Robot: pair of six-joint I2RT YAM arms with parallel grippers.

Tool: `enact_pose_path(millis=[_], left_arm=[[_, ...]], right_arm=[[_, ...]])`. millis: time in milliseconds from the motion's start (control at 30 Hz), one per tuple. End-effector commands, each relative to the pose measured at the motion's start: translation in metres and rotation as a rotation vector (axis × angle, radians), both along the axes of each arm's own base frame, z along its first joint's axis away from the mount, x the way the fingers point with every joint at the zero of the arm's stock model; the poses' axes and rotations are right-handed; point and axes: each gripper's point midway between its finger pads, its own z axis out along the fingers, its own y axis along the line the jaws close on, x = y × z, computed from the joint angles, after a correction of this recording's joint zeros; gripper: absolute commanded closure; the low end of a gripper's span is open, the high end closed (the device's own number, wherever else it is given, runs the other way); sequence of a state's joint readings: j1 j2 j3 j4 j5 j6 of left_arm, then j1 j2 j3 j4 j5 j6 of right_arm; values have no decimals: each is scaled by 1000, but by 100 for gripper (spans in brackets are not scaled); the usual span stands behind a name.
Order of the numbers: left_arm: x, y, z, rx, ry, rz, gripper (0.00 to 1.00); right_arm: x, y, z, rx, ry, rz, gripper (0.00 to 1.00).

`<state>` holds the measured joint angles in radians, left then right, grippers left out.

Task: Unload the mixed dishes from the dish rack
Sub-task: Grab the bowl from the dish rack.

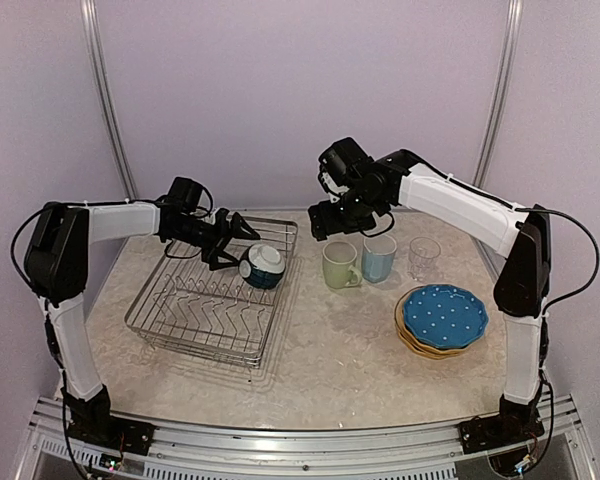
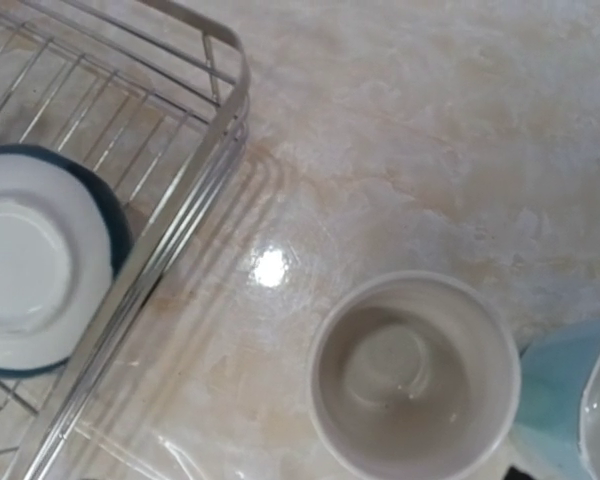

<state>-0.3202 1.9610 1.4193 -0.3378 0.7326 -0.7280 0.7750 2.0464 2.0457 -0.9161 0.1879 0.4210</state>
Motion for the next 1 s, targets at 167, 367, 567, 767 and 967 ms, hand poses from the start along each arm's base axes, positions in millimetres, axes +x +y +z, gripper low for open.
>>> enact_pose_path(millis=[167,367,567,767,967], left_arm=[[-18,-29,44,-114,-93,-114,4],[-24,-39,46,-145,-81,-152,4],[-29,-48,46,-169,-80,-182,10],[-28,-45,49,-255,-49,-185,27],[-28,-52,39,-332,16,-222,37]], right_arm=[[-4,5,16,33,-27,1,15],[-4,6,16,32,-28,1,15],[-5,6,14,29,-27,0,15],[-7,2,16,22,-34,-6,16],[-7,1,17,19,-36,-8,15]])
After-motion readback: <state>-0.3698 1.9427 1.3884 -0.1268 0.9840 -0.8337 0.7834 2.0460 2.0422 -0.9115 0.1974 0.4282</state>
